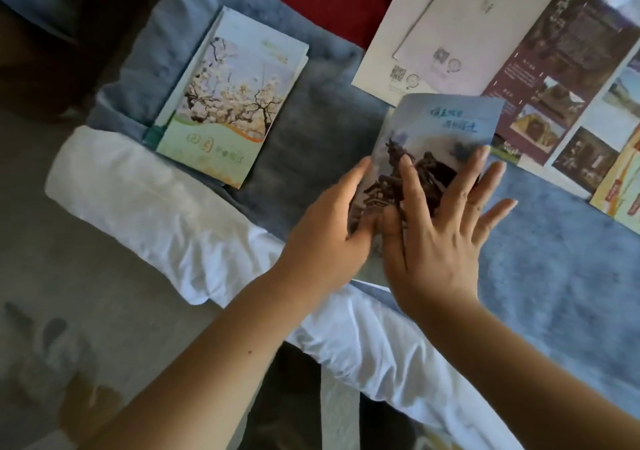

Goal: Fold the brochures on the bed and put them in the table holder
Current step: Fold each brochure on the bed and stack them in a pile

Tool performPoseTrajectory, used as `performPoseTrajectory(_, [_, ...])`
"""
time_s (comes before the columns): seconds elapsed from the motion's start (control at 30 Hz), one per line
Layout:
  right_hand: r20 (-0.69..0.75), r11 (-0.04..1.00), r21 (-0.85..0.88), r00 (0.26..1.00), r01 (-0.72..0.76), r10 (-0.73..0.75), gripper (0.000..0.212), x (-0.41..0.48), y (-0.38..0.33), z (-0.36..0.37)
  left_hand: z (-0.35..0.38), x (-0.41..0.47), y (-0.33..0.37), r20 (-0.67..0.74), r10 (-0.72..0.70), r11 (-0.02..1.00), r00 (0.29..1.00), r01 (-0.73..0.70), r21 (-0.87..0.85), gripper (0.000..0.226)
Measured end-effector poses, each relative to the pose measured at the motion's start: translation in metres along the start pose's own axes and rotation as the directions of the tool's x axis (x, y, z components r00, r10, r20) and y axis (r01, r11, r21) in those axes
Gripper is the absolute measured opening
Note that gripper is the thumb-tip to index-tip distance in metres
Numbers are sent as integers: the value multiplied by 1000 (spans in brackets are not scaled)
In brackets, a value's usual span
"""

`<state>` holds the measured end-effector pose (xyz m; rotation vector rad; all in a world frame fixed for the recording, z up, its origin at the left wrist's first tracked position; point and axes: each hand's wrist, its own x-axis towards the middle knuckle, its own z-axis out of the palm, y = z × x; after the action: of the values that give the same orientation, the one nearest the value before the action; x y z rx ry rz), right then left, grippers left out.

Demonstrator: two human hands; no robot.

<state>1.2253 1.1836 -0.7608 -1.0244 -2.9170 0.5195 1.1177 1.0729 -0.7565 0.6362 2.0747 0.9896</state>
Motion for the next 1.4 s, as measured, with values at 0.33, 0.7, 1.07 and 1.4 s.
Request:
performPoseTrajectory(0.33, [-78, 898, 436, 997, 59, -27, 82, 10, 6, -8, 28, 26, -20, -162, 110, 993, 981, -116, -24, 57])
performPoseTrajectory(0.7, [140, 492, 855, 986, -166, 90, 81, 7, 5, -18, 24, 31, -14, -80, 17, 995, 997, -24, -94, 69])
performPoseTrajectory(1.07, [120, 998, -6, 991, -67, 67, 64, 13, 64, 46, 77, 30, -41, -115, 216, 639, 970, -51, 768, 63])
performPoseTrajectory(1.4, [126, 990, -133, 990, -43, 60, 64, 16, 68, 61, 84, 38, -44, -120, 176, 622, 977, -16, 783, 67])
